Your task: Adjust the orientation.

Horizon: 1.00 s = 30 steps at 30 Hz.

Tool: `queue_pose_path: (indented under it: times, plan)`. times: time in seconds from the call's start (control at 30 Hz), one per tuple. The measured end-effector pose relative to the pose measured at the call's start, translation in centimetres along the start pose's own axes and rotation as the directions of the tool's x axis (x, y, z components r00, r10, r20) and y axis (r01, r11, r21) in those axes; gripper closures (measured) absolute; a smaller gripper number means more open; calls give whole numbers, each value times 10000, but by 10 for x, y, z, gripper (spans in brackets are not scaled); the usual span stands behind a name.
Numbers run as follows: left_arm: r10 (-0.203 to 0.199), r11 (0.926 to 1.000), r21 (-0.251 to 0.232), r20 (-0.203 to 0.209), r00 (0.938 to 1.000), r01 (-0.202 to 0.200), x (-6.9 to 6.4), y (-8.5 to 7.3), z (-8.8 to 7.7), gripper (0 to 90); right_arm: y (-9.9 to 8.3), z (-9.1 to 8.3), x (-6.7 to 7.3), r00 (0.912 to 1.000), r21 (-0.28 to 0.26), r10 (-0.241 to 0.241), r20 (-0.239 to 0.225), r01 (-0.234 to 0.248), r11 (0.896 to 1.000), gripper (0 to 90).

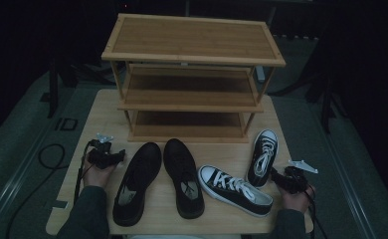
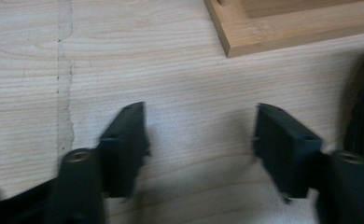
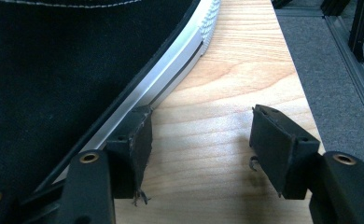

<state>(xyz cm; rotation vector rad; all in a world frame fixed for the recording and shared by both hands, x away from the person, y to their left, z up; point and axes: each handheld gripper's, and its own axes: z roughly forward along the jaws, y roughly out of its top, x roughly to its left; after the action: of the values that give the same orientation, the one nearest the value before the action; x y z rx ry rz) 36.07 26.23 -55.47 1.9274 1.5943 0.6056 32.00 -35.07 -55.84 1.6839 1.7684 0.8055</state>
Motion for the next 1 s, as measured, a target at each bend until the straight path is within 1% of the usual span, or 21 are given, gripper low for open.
queue_pose_path:
  times: [0.03, 0.07, 0.1, 0.17, 0.2, 0.33, 0.43, 0.57, 0.73, 0.83, 0.97, 1.0]
  plan:
    - [0, 10000, 0, 0, 10000, 0, 0, 0, 0, 415, 0, 0, 0, 10000, 0, 0, 0, 0, 10000, 388]
    - [131, 9998, 115, 117, 9998, -133, 2, 0, -2, 415, 0, 0, 0, 10000, -1, -1, 0, 1, 10000, 388]
    - [220, 9995, 219, 157, 9996, -224, 3, 0, -3, 437, 0, 0, 0, 10000, 0, 1, 1, -1, 10000, 388]
    - [292, 9992, 267, 170, 9994, -297, 4, -1, -6, 456, 0, 0, 0, 10000, 1, 4, -1, -4, 10000, 388]
    - [323, 9990, 287, 243, 9992, -330, 5, -1, -8, 469, 0, 0, 0, 10000, 2, 1, 1, -1, 10000, 388]
    - [557, 9982, 197, 327, 9979, -563, 6, 2, -17, 491, 0, 0, 0, 10000, 2, -3, 2, 3, 10000, 388]
    - [724, 9970, 212, 622, 9954, -739, 6, 5, -24, 524, 0, 0, 0, 10000, 2, 5, -1, -5, 10000, 388]
    - [938, 9952, 185, 818, 9922, -956, 4, 11, -33, 552, 0, 0, 0, 10000, 1, 4, -1, -4, 10000, 388]
    - [1255, 9917, 127, 1115, 9858, -1277, 0, 18, -45, 560, 0, 0, 0, 10000, 3, 0, 1, 0, 10000, 388]
    - [1222, 9922, 68, 1464, 9816, -1245, -3, 22, -52, 559, 0, 0, 0, 10000, 2, 2, -1, -2, 10000, 388]
    - [1436, 9892, 34, 1784, 9734, -1466, -9, 27, -61, 560, 0, 0, 0, 10000, 3, 0, 1, 0, 10000, 388]
    - [1554, 9872, 57, 1835, 9707, -1591, -11, 29, -63, 563, 0, 0, 0, 10000, 1, -2, 1, 2, 10000, 388]
